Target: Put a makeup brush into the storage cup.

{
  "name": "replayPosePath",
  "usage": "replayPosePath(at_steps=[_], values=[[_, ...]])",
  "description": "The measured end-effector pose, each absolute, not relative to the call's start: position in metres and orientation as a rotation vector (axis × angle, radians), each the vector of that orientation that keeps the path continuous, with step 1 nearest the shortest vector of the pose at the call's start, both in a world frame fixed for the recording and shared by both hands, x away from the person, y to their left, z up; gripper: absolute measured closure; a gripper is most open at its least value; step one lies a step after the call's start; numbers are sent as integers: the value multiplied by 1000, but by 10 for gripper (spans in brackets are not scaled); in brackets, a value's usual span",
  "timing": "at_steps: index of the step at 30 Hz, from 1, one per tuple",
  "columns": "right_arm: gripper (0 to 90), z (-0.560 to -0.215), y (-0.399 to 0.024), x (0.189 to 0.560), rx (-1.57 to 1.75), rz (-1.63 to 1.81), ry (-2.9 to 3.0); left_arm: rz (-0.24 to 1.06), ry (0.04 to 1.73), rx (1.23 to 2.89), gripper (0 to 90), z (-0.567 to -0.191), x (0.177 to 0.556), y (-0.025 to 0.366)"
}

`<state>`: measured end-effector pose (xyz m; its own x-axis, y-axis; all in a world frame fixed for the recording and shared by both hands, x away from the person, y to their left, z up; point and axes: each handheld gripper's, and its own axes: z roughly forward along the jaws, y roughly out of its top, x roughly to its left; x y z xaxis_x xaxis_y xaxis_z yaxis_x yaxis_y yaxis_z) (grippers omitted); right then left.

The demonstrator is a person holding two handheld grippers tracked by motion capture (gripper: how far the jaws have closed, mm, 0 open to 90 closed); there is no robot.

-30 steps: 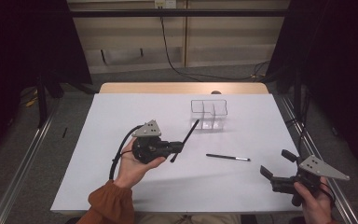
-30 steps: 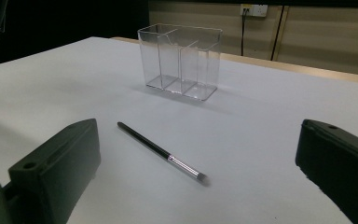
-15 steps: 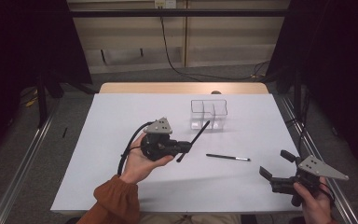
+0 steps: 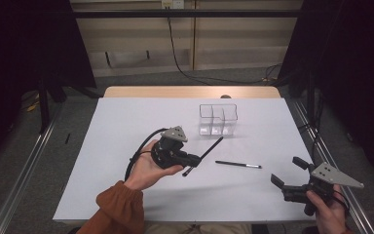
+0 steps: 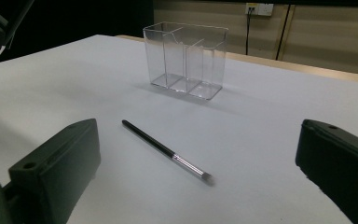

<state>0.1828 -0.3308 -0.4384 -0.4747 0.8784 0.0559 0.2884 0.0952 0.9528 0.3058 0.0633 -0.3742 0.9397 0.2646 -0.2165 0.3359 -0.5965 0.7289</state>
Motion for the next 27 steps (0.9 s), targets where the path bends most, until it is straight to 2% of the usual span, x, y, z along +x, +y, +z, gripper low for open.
replayPosePath(at_steps=[13, 17, 27], values=[[0, -439, -330, 183, 1139, 1390, 1839, -95, 402, 2458, 842, -378, 308, 57], [0, -439, -330, 183, 1138, 1394, 1841, -129, 378, 2542, 842, -374, 310, 54], [0, -439, -329, 184, 1137, 1392, 1858, -143, 453, 2681, 842, -380, 323, 56]])
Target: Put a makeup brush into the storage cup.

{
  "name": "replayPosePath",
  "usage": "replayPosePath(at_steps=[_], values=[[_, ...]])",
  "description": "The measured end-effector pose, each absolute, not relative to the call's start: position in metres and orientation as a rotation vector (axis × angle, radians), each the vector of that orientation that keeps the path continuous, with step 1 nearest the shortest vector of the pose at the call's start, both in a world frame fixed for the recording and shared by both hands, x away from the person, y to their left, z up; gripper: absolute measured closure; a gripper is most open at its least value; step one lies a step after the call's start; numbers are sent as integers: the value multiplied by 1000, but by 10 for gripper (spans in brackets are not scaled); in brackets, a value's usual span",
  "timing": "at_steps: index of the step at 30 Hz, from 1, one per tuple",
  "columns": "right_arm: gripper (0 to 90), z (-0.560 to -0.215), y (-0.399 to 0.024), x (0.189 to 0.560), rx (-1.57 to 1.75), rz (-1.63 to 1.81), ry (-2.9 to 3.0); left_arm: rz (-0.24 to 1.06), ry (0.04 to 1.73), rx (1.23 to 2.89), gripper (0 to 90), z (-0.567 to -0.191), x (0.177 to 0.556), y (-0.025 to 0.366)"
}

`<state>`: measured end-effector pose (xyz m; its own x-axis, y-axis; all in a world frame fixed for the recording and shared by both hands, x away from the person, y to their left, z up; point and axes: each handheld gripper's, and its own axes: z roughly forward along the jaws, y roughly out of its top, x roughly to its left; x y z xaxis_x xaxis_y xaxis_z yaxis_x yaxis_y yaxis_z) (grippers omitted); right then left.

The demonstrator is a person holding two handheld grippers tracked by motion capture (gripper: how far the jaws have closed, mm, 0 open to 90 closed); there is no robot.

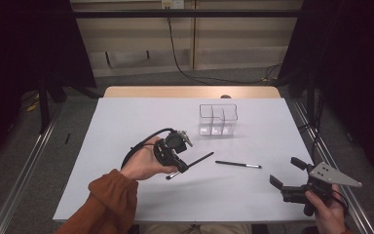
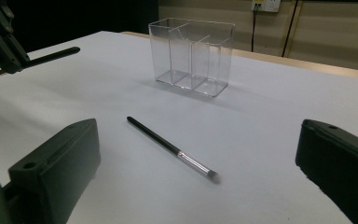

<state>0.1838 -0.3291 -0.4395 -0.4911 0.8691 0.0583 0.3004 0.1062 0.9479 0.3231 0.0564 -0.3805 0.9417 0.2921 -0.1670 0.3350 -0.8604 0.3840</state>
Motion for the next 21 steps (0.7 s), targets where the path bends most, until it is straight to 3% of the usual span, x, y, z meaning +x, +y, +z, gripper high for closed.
replayPosePath(at_steps=[8, 15, 21], values=[[0, -440, -328, 184, 1132, 1395, 1869, -174, 443, 2761, 843, -380, 322, 57], [0, -440, -325, 184, 1118, 1406, 1890, -227, 327, 2763, 842, -381, 317, 57], [0, -438, -318, 186, 1096, 1438, 1898, -221, 340, 2733, 842, -381, 318, 59]])
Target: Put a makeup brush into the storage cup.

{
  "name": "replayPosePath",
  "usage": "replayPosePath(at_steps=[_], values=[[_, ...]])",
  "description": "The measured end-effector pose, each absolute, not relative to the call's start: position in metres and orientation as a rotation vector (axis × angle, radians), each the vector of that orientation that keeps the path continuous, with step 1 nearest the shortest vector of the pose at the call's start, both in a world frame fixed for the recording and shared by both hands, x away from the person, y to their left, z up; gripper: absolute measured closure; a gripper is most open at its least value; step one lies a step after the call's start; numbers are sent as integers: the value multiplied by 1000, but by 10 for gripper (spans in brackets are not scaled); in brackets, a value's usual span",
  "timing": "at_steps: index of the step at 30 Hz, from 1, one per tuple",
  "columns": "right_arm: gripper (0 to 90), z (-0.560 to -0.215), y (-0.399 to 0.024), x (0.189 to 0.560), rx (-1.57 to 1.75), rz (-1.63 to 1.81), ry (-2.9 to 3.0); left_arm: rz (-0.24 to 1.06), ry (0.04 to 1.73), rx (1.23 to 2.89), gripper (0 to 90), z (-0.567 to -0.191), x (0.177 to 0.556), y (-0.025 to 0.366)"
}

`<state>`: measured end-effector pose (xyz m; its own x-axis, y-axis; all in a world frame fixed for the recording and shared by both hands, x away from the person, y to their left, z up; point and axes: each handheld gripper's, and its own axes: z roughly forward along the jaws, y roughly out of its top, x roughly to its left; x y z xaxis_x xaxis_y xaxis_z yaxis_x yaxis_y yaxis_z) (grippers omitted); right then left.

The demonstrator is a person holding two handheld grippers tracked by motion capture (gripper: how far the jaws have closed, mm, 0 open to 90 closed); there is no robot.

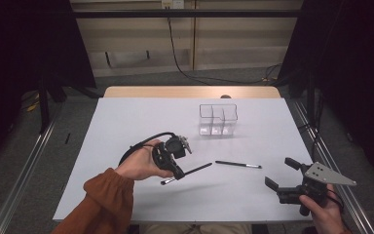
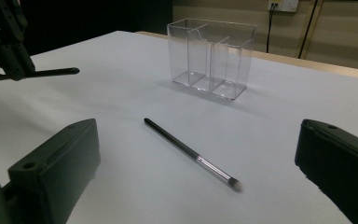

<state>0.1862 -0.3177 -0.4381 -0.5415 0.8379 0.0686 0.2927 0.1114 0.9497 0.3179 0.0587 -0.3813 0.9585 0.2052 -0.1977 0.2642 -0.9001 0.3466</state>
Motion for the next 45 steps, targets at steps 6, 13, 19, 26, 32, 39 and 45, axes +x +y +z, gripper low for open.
replayPosePath(at_steps=[6, 13, 19, 26, 32, 39, 45], values=[[0, -428, -308, 197, 1033, 1502, 1921, -210, 345, 2732, 842, -382, 317, 58], [0, -414, -290, 212, 919, 1535, 2002, -224, 297, 2746, 842, -384, 316, 58], [0, -408, -274, 221, 847, 1529, 2080, -213, 289, 2743, 842, -384, 314, 56], [0, -383, -253, 230, 715, 1524, 2210, -199, 296, 2737, 842, -380, 314, 55], [5, -375, -234, 245, 655, 1445, 2365, -206, 280, 2747, 842, -381, 314, 53], [16, -378, -216, 258, 606, 1355, 2507, -216, 248, 2768, 842, -382, 312, 50], [30, -372, -205, 267, 553, 1272, 2624, -217, 250, 2773, 842, -382, 312, 48]])
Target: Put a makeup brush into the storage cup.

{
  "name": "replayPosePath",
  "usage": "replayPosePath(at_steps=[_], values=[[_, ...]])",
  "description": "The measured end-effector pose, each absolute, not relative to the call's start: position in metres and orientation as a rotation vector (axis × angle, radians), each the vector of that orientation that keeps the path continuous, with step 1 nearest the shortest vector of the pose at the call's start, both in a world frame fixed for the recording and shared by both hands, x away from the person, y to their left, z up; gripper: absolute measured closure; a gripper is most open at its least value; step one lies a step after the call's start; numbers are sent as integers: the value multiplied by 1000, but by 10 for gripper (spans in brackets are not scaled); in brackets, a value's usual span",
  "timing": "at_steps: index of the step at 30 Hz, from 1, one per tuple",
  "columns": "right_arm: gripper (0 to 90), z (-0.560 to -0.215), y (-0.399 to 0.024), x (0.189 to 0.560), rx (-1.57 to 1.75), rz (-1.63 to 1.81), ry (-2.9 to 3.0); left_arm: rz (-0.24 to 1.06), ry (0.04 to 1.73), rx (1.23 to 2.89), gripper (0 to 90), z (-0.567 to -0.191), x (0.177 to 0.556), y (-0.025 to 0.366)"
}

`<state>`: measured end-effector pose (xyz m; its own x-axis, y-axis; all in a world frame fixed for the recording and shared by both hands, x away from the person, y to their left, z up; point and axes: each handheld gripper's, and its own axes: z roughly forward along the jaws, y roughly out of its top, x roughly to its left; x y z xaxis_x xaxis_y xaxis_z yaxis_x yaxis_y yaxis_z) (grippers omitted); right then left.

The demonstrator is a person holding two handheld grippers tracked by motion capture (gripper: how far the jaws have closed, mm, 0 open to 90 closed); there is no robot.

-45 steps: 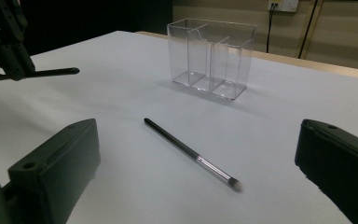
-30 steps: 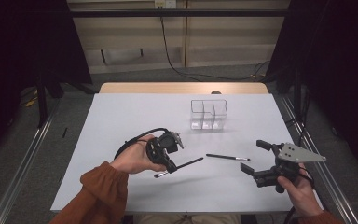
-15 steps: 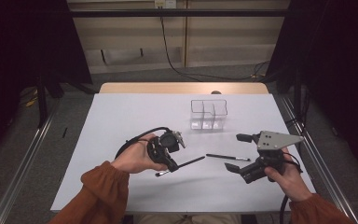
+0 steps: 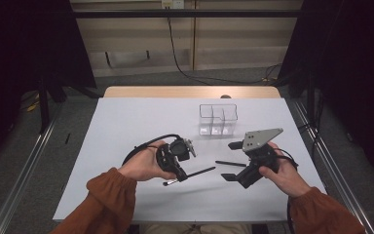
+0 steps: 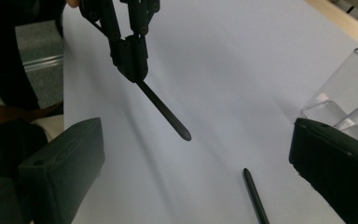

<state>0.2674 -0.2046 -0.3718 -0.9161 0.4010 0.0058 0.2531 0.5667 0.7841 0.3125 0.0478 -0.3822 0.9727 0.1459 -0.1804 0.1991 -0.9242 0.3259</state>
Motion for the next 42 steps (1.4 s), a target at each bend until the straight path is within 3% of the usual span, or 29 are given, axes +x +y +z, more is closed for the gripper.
replayPosePath(at_steps=[17, 19, 21, 35, 39, 42], values=[[56, -380, -162, 287, 400, 938, 2884, -208, 225, 2810, 842, -385, 311, 43], [126, -379, -161, 289, 404, 936, 2910, -209, 221, 2808, 842, -385, 310, 42], [299, -377, -160, 291, 366, 951, 2936, -227, 215, 2809, 842, -385, 311, 42], [228, -383, -140, 301, 299, 642, 3109, -210, 187, 2832, 842, -386, 308, 37], [302, -385, -137, 305, 255, 607, 3154, -205, 176, 2839, 842, -386, 307, 36], [437, -384, -135, 308, 252, 616, 3167, -203, 159, 2845, 842, -385, 307, 35]])
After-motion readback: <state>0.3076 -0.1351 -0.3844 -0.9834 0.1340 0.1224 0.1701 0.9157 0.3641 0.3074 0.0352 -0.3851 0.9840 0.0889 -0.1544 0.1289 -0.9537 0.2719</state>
